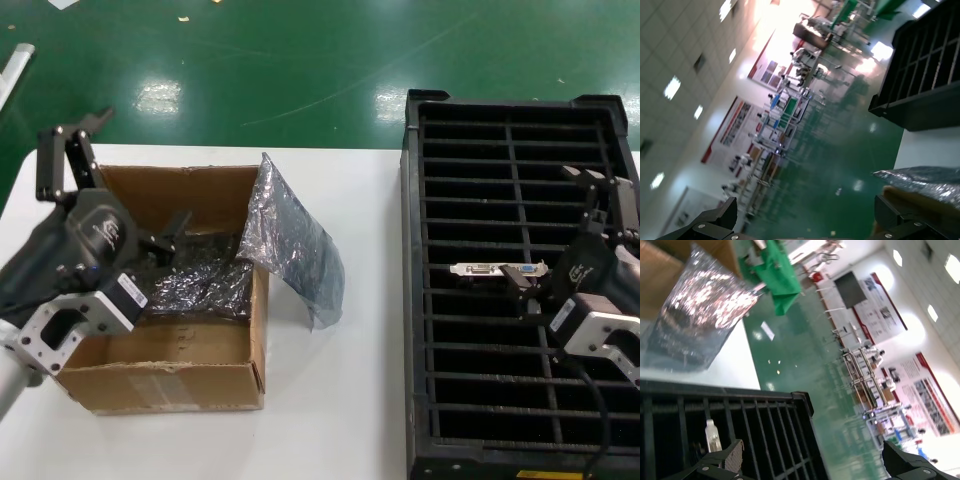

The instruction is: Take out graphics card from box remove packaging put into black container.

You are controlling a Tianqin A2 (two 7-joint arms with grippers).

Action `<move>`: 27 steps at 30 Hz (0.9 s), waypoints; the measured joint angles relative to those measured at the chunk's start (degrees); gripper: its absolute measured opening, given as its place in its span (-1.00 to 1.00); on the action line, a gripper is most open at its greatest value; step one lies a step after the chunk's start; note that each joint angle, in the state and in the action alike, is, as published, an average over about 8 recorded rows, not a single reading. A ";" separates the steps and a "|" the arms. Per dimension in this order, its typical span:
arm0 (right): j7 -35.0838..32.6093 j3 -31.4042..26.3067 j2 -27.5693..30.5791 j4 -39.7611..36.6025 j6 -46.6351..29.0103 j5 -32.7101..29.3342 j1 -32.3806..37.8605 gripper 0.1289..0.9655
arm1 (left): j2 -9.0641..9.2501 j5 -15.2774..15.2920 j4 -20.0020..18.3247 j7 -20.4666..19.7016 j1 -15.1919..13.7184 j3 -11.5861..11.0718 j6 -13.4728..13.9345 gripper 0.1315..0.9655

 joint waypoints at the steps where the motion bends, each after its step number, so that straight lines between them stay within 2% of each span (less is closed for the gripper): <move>1: -0.12 0.33 -0.31 -0.11 0.36 1.39 -0.44 1.00 | 0.46 -0.78 0.35 -0.35 0.20 -0.04 -0.23 1.00; 27: -3.24 8.71 -8.21 -2.82 9.61 37.06 -11.76 1.00 | 12.22 -20.67 9.31 -9.31 5.43 -0.97 -6.20 1.00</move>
